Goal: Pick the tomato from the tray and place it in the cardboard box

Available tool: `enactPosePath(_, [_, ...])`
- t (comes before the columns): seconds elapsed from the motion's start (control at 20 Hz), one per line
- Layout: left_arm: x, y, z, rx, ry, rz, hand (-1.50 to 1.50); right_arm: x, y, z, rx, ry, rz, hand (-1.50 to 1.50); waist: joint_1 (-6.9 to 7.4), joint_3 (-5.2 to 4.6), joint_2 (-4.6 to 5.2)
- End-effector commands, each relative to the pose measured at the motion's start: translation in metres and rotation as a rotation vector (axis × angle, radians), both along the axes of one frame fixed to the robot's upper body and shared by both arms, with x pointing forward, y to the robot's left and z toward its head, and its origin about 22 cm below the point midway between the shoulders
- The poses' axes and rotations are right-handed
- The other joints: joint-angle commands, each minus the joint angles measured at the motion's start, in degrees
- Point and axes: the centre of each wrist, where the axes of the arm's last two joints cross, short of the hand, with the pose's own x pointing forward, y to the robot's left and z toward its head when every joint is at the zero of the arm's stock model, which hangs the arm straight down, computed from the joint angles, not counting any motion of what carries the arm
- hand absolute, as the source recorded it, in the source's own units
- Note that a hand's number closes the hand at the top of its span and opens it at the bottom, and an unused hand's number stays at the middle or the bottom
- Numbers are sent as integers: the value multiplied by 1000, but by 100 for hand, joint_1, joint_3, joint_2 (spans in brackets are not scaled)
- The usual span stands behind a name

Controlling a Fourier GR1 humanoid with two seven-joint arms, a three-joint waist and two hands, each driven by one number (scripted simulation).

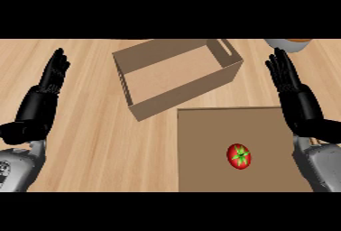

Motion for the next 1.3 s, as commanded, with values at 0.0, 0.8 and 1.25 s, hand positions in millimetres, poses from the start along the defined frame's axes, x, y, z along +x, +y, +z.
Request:
enactPosePath(0.0, [-18,-16,-15,-4,66,-29,0,-19,15,-24,-15,95,-18,-150,-117,-30,-62])
enactPosePath(0.8, [-23,-48,-50,-64,351,-214,0,-137,-26,-107,-951,118,-427,-150,-504,-96,-136])
enactPosePath(1.25, [-21,-41,-49,-42,347,-214,0,-181,22,-30,-1074,344,-342,-150,-419,-96,-118])
